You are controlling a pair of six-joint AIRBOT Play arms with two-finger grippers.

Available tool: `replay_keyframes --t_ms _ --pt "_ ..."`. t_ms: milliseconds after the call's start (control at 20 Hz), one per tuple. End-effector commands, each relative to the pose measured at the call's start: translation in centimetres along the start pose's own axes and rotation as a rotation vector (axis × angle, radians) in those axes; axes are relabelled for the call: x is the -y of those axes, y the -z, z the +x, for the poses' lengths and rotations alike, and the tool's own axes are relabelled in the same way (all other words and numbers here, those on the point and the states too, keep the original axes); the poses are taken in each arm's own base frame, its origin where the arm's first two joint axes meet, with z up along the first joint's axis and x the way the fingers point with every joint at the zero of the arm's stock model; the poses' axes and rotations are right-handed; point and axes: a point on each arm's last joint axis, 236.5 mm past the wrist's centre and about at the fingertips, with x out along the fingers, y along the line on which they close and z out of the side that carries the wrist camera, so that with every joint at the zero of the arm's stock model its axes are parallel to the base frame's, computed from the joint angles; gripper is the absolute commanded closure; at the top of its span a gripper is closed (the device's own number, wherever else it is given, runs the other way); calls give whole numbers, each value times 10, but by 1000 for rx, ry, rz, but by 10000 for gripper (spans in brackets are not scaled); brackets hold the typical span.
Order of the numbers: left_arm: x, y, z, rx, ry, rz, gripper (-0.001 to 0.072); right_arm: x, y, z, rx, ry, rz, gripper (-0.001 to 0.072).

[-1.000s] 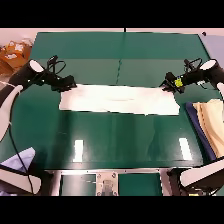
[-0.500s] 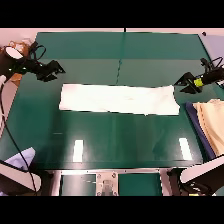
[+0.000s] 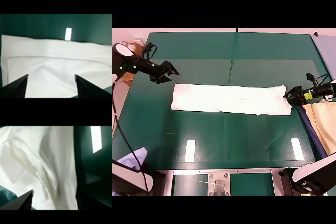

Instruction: Fold the shirts.

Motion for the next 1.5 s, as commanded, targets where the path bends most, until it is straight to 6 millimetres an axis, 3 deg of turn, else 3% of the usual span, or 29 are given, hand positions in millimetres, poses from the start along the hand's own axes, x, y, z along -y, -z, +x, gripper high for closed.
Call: replay_keyframes --t_ms 0,300,350,400,450,500,550,750,900,1100,1200,1350,1450 --pt "11 3 4 -12 21 8 45 -18 -4 14 9 -123 -70 94" --pt "51 19 23 -50 60 73 47 -37 5 29 -56 -131 -109 97" --pt "60 22 29 -56 65 91 97 -40 7 32 -70 -127 -114 141" --pt "71 27 35 -63 72 124 431 -43 9 34 -81 -129 -121 433" --pt "84 33 41 -71 80 174 688 -46 10 35 -86 -131 -126 579" --pt "96 37 48 -70 87 206 687 -48 9 35 -88 -133 -128 595" --pt "109 41 55 -64 95 238 687 -52 7 32 -85 -130 -125 684" --pt "172 65 93 -39 137 347 687 -81 -10 -4 -15 -98 -160 697" --pt "222 106 149 -39 172 433 687 -123 -8 -41 26 -76 -211 697" --pt "272 164 225 -20 240 443 687 -187 16 -81 64 -49 -310 696" --pt "286 178 243 -12 287 372 687 -218 29 -93 93 -42 -350 697" --pt "291 185 255 -18 315 305 687 -258 47 -102 117 -73 -391 696" --pt "291 183 259 -13 326 264 687 -270 54 -98 106 -81 -409 696"
